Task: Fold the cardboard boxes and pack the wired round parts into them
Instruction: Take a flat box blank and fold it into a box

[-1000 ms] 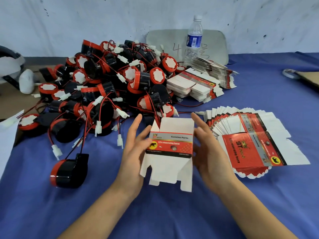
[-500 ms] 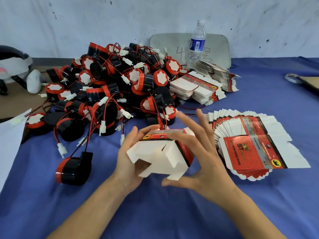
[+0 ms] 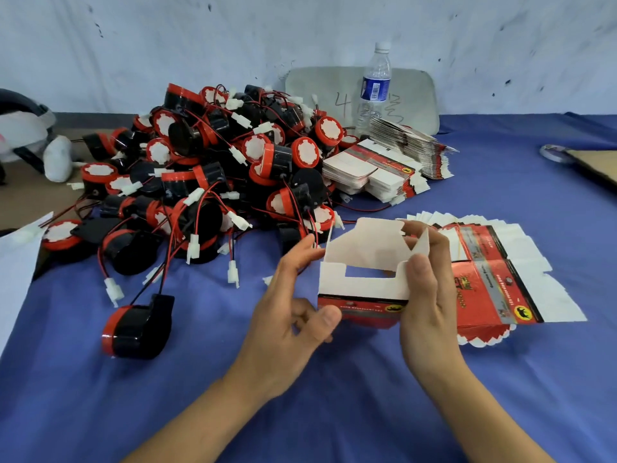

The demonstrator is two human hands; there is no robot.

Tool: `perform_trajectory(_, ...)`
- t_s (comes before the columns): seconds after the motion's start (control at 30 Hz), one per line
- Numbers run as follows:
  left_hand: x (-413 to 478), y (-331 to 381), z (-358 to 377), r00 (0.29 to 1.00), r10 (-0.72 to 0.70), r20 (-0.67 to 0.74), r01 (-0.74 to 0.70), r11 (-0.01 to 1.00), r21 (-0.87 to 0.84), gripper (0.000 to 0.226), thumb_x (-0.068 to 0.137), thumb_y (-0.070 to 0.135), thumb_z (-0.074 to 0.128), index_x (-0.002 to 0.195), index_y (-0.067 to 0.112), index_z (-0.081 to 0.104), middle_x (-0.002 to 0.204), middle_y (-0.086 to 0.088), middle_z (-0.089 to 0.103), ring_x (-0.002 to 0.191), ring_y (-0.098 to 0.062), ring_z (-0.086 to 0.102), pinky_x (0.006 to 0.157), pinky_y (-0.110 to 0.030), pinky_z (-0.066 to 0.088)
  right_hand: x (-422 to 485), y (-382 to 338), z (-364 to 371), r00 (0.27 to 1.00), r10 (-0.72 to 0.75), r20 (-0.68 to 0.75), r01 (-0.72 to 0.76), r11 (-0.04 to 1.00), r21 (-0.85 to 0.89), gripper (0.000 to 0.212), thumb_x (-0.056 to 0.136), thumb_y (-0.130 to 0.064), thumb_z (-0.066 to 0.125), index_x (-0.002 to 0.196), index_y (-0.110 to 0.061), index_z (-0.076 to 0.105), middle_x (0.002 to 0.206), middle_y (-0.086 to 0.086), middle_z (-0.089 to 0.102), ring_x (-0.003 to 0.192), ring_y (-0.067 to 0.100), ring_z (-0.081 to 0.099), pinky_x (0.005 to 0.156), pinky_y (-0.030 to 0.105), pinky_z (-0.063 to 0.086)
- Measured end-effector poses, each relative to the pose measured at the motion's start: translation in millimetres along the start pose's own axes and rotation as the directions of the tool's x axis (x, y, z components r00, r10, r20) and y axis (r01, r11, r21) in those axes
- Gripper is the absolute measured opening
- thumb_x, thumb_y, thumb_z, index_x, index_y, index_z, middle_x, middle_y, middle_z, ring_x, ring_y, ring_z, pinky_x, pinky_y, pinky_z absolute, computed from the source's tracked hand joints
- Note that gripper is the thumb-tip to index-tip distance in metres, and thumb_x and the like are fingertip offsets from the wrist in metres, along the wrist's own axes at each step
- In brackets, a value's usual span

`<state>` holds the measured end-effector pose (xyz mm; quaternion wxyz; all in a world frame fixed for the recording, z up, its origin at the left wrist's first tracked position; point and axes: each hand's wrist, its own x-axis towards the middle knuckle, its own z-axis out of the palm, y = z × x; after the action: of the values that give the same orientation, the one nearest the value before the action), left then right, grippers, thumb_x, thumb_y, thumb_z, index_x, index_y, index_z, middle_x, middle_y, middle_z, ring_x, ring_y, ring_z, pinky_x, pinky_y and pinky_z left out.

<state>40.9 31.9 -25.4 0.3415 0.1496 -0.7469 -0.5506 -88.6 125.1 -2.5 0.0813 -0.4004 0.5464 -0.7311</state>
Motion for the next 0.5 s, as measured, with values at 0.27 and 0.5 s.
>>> perform_trajectory(0.27, -3.8, 6.2, 5.1, 0.963, 0.150, -0.224, -0.128, 0.985, 0.112, 0.050, 0.083, 0.067, 0.052, 0.130, 0.055, 0.042, 0.122, 0.010, 0.060, 0.107, -0.024, 0.061, 0.087, -0.045, 0.052, -10.0, 0.2, 9.7, 0.995, 0.070, 0.077, -0.077, 0.993, 0.093, 0.040, 0.087, -0.043, 0.044, 0.118, -0.019, 0.050, 0.094, -0.020, 0.064, 0.081, -0.006, 0.060, 0.065, 0.010, 0.047)
perform_trajectory(0.5, -12.2, 12.6, 13.8, 0.977, 0.040, -0.207, -0.071, 0.987, -0.143, 0.029, 0.082, 0.037, 0.051, 0.110, 0.032, 0.046, 0.102, 0.019, 0.058, 0.091, -0.004, 0.058, 0.075, -0.020, 0.048, -19.3, 3.5, 13.4, 0.990, 0.103, 0.096, -0.119, 0.976, 0.181, 0.021, 0.090, -0.019, 0.048, 0.110, -0.017, 0.055, 0.084, -0.013, 0.062, 0.074, 0.001, 0.060, 0.061, 0.013, 0.047)
